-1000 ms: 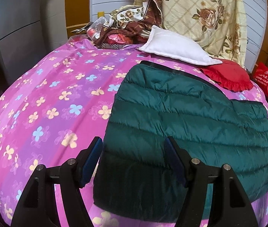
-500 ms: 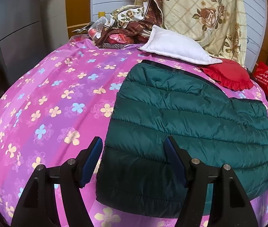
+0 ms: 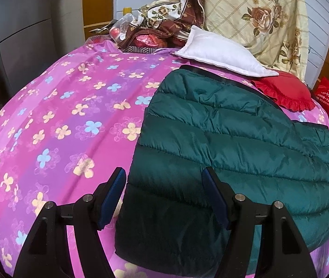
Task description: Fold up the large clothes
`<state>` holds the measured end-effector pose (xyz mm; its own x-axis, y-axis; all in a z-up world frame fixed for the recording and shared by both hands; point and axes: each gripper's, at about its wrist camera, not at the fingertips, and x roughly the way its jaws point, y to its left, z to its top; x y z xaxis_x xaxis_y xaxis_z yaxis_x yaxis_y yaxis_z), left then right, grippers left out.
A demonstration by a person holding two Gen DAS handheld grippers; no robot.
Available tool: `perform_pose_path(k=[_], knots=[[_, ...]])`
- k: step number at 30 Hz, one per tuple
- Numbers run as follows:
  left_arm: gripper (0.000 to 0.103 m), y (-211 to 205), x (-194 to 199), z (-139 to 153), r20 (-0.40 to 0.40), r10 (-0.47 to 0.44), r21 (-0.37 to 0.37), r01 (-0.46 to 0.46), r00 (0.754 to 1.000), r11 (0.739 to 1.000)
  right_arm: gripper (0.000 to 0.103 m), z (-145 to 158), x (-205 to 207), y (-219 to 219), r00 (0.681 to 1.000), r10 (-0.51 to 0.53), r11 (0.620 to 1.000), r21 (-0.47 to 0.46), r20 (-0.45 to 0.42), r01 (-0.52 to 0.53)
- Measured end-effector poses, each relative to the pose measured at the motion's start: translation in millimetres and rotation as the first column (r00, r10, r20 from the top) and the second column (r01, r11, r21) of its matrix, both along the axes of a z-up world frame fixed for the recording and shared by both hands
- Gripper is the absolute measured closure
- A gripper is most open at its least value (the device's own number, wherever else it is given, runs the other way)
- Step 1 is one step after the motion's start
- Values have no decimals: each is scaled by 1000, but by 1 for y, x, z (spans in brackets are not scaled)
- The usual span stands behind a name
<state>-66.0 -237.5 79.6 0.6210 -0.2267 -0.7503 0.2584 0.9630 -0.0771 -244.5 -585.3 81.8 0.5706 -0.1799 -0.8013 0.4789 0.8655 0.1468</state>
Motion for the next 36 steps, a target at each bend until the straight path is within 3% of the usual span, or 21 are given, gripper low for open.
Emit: perform_pose_path(k=[9, 14, 21, 30, 36], knots=[[54, 0, 15, -8, -30, -2, -27, 1, 1000, 1000, 7, -9, 6, -13, 1000, -21, 1000, 8, -6, 22], [48, -1, 24, -13, -46, -8, -44, 6, 999, 999, 0, -17, 11, -26, 999, -30, 999, 38, -20, 30], [37, 6, 40, -24, -97, -26, -129, 14, 995, 992, 0, -34, 21, -46, 999, -34, 992, 119, -14, 35], [21, 18, 66, -46, -210, -78, -287, 15, 975, 958, 0, -56, 44, -75, 1000, 21, 973, 232, 11, -23], [21, 20, 78, -62, -275, -138, -394, 19, 951, 919, 0, -72, 60, -88, 998, 67, 943, 325, 22, -71]])
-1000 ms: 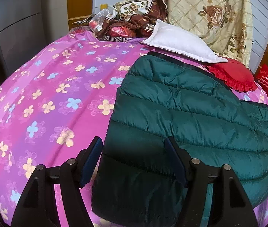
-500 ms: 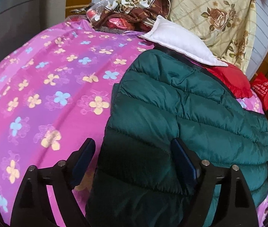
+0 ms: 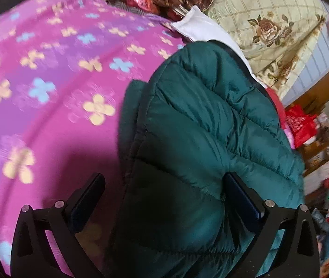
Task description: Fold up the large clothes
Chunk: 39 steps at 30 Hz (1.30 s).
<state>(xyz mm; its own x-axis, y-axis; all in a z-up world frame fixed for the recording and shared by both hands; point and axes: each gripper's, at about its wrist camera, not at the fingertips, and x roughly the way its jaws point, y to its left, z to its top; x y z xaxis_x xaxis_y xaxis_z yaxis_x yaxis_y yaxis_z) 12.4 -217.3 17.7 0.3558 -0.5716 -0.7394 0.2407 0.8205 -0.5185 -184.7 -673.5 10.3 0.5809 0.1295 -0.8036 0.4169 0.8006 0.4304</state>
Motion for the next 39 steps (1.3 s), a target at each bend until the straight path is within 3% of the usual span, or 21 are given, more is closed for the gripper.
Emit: perform_pose_path(k=[4, 5, 7, 9, 11, 12, 14, 16, 20, 27, 33, 35, 37, 39], knots=[[25, -5, -2, 0, 18, -18, -1, 18, 1000, 1000, 0, -1, 4, 3, 999, 38, 999, -3, 21, -38], [31, -7, -2, 1, 20, -32, -9, 32, 999, 999, 0, -1, 4, 5, 999, 47, 999, -5, 25, -47], [58, -10, -7, 6, 44, -57, -27, 58, 997, 998, 2, -1, 5, 9, 997, 66, 998, -1, 35, -66], [70, -17, -18, 17, 111, -77, 24, 75, 991, 997, 9, 3, 3, 14, 996, 74, 997, 2, 54, -74], [80, -20, -26, 24, 147, -90, 46, 84, 985, 995, 24, 8, 0, 18, 995, 77, 997, 3, 69, -77], [85, -18, -29, 28, 155, -91, 40, 85, 984, 996, 29, 12, -3, 20, 994, 76, 997, 0, 75, -77], [93, -11, -33, 36, 155, -85, 6, 85, 984, 996, 49, 21, -10, 25, 992, 77, 997, -8, 97, -76], [98, -3, -39, 45, 150, -81, -25, 85, 985, 996, 57, 32, -20, 29, 989, 75, 997, -11, 124, -74], [100, 9, -65, 69, 170, -108, -30, 114, 980, 993, 64, 61, -40, 46, 981, 90, 996, -31, 173, -86], [101, 47, -130, 101, 158, -168, -36, 176, 973, 984, 64, 100, -97, 79, 966, 116, 993, -3, 230, -118], [99, 64, -185, 97, 156, -216, 77, 207, 964, 975, 64, 94, -162, 98, 971, 128, 989, 48, 201, -140], [94, 61, -191, 85, 149, -214, 144, 193, 965, 970, 57, 87, -174, 103, 978, 126, 991, 29, 164, -133], [80, 56, -191, 68, 145, -204, 223, 169, 968, 960, 47, 74, -181, 106, 991, 93, 996, 5, 91, -94], [68, 54, -187, 51, 142, -185, 239, 147, 973, 960, 37, 59, -183, 108, 999, 49, 997, -57, 12, -48]])
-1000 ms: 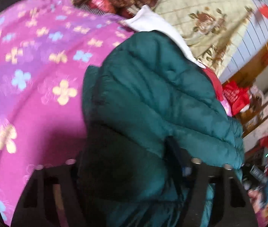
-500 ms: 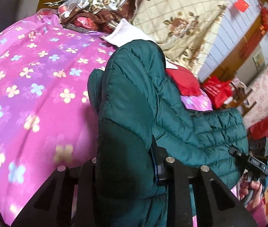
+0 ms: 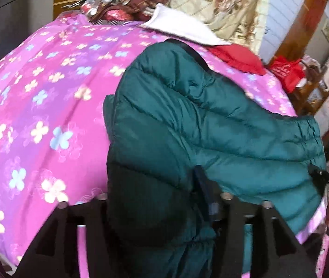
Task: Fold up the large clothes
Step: 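Release the jacket and withdraw both grippers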
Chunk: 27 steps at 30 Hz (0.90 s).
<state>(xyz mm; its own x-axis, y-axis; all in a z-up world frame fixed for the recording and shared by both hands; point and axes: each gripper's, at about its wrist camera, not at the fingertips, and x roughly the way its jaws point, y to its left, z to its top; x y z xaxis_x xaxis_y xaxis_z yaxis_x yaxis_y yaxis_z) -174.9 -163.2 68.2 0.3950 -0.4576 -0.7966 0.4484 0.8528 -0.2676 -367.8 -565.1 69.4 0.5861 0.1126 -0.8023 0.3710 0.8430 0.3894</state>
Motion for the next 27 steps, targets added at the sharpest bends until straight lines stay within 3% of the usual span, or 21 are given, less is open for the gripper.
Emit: perform_pose_path(k=[2, 5, 10, 13, 20, 27], knots=[[56, 4, 1, -6, 14, 37, 5, -37, 999, 999, 23, -17, 3, 2, 999, -16, 998, -59, -40, 14], [53, 7, -8, 4, 64, 77, 46, -80, 995, 996, 21, -19, 1, 4, 998, -55, 995, -82, -33, 52], [53, 11, -31, 36, 177, 110, 105, -130, 978, 986, 20, 12, -27, 14, 993, -114, 976, -188, -26, 107], [53, 7, -45, 50, 242, 110, 134, -145, 964, 980, 20, 42, -49, 32, 992, -123, 959, -256, 25, 125], [53, -7, -72, 68, 290, 106, 114, -144, 951, 983, 18, 74, -65, 70, 992, -76, 962, -255, 105, 101], [53, -24, -98, 71, 297, 86, 100, -121, 951, 988, 17, 70, -62, 113, 989, -21, 972, -227, 146, 54]])
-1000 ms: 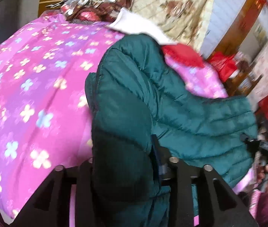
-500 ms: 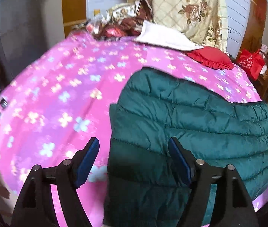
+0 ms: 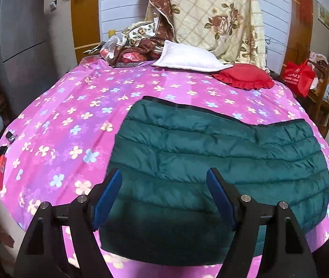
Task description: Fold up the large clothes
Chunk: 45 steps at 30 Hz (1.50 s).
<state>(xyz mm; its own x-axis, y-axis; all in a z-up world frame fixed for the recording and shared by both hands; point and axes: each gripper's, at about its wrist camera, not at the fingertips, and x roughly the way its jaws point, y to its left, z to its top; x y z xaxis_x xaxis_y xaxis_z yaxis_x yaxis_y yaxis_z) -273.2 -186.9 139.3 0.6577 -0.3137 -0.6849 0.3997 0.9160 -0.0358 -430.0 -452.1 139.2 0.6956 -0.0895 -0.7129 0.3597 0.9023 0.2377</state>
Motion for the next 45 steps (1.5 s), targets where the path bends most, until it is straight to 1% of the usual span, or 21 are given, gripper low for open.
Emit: perform_pose_path(k=[3, 6, 9, 15, 19, 27, 36, 45], knots=[[53, -5, -7, -1, 11, -1, 4, 1, 1000, 1000, 17, -6, 3, 13, 1000, 11, 1000, 24, 15, -11], [53, -10, -12, -1, 34, -1, 25, 1, 999, 1000, 13, -11, 6, 26, 1000, 22, 999, 31, 15, -23], [53, -10, -16, -2, 50, 2, 35, -4, 999, 999, 11, -13, 8, 38, 999, 30, 1000, 8, 18, -30], [53, -12, -19, -7, 44, 1, 39, -3, 999, 999, 10, -12, 14, 55, 999, 43, 997, -62, 4, -42], [53, -13, -19, -9, 42, 1, 40, -2, 999, 999, 10, -10, 15, 60, 1000, 30, 994, -105, 1, -30], [53, -15, -21, -11, 49, -1, 44, -1, 999, 999, 10, -11, 17, 64, 1000, 27, 989, -147, -6, -27], [53, -16, -22, -13, 50, 0, 45, -2, 999, 999, 10, -12, 18, 65, 1000, 23, 990, -138, 5, -23], [53, -15, -22, -17, 47, -4, 49, 2, 999, 999, 10, -18, 23, 65, 1000, 16, 991, -130, -11, -17]])
